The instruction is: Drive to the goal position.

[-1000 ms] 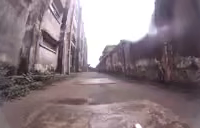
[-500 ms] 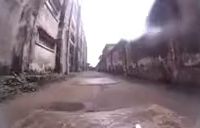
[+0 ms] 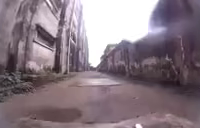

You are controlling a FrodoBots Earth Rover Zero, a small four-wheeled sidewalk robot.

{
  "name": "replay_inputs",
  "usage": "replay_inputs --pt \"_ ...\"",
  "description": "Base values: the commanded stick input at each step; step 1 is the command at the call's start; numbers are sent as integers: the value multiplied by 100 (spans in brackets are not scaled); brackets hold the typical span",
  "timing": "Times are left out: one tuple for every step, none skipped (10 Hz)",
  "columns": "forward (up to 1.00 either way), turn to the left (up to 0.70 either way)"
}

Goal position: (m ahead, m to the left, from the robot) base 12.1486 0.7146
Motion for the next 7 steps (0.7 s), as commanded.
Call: replay_inputs --pt "70 -1" --pt "70 0" --pt "70 0" --pt "70 0" --pt "70 0" --pt "70 0" --pt "70 0"
